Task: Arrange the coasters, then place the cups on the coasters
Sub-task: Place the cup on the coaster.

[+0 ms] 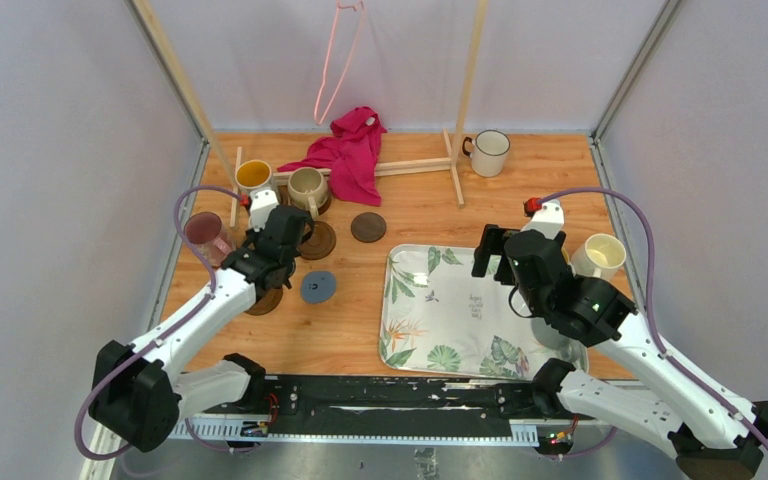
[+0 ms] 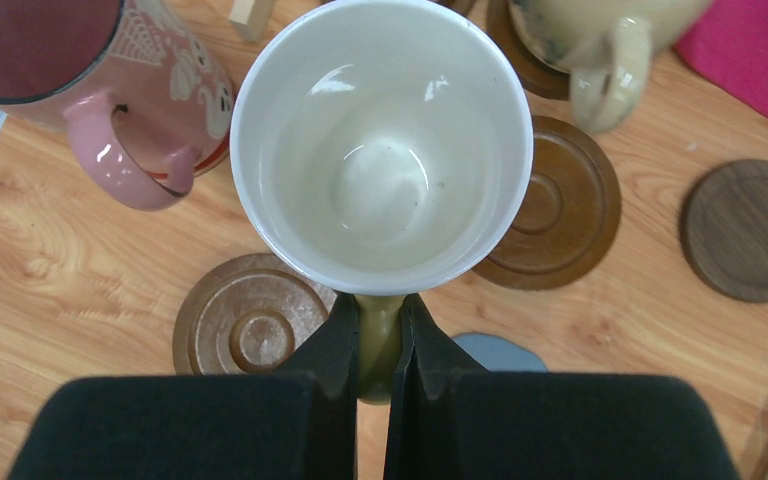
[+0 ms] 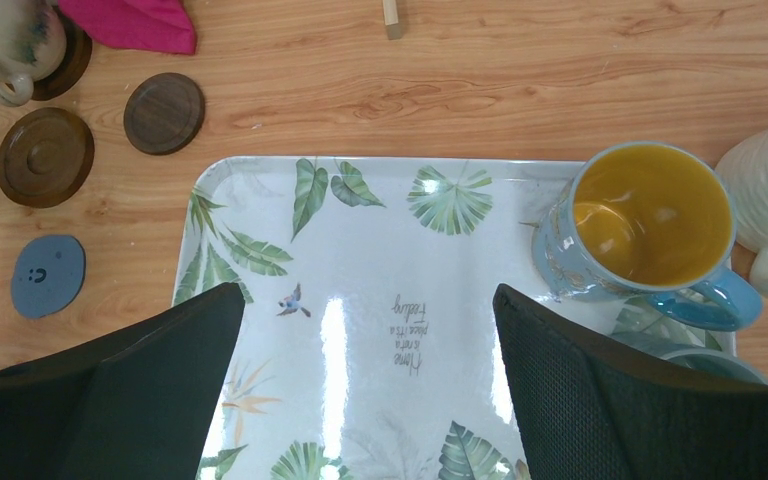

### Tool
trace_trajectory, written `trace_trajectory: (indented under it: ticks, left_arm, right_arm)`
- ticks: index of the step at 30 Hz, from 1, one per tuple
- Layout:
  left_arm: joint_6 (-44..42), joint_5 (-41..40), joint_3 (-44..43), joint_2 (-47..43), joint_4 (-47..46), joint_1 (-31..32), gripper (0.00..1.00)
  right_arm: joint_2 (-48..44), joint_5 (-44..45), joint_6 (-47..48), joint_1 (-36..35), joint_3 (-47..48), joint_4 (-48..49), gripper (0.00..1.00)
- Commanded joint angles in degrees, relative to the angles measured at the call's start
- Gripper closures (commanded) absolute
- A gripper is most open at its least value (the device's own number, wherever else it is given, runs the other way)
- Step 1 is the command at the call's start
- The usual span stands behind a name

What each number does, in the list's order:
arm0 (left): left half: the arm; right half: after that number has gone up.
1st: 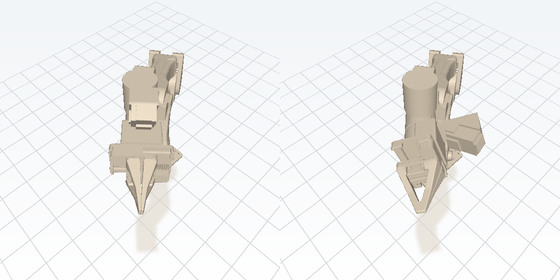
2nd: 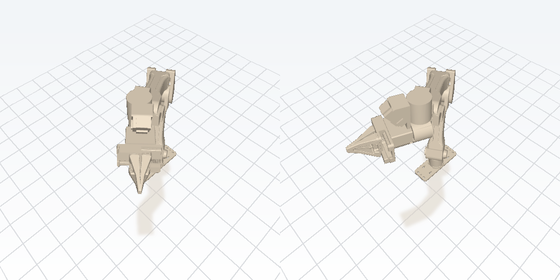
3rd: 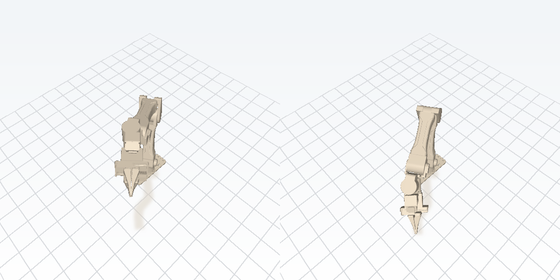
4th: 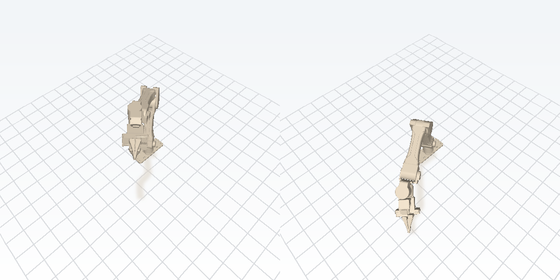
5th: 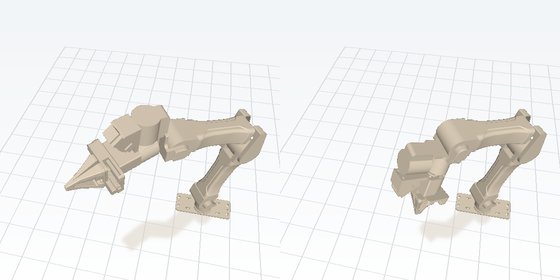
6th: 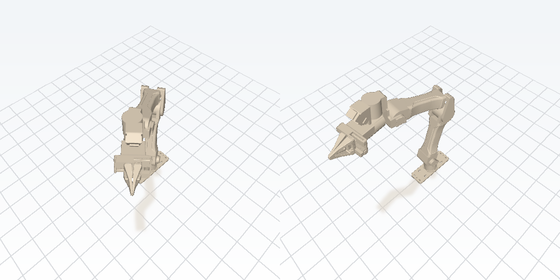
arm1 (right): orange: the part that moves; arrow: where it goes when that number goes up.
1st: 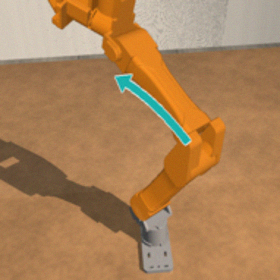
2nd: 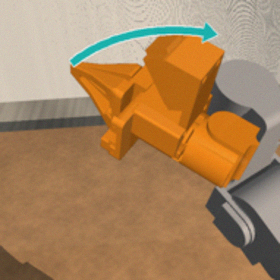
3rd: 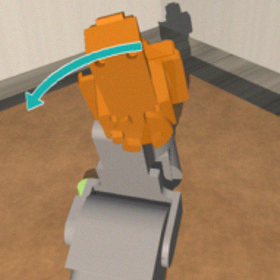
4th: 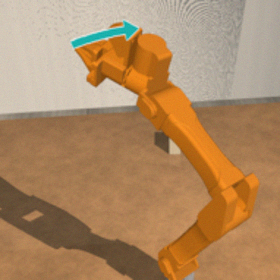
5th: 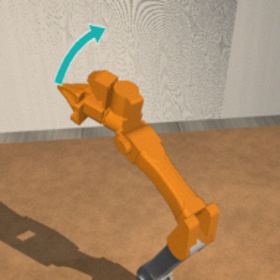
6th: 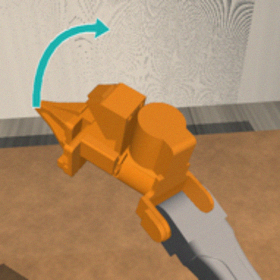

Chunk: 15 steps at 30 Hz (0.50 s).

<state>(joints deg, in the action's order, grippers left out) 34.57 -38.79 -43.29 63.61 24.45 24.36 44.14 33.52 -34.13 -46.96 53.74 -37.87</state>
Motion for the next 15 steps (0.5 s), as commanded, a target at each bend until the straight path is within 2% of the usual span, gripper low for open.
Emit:
trace_trajectory:
  ticks: [1,5,15]
  left_arm:
    - [-0.36,1.48,-2.92,2.64,-5.73,-4.01,1.0]
    - [0.32,-0.53,-4.39,6.13,-6.13,-5.68,1.0]
    - [0.69,1.62,-5.0,10.39,-8.47,-11.04,1.0]
  right_arm:
    - [-0.02,-0.7,1.49,-0.11,-0.6,0.6,0.0]
    - [0.02,-1.23,2.19,0.0,-0.37,0.6,0.0]
    - [0.04,-1.87,4.76,-0.06,0.67,0.51,0.0]
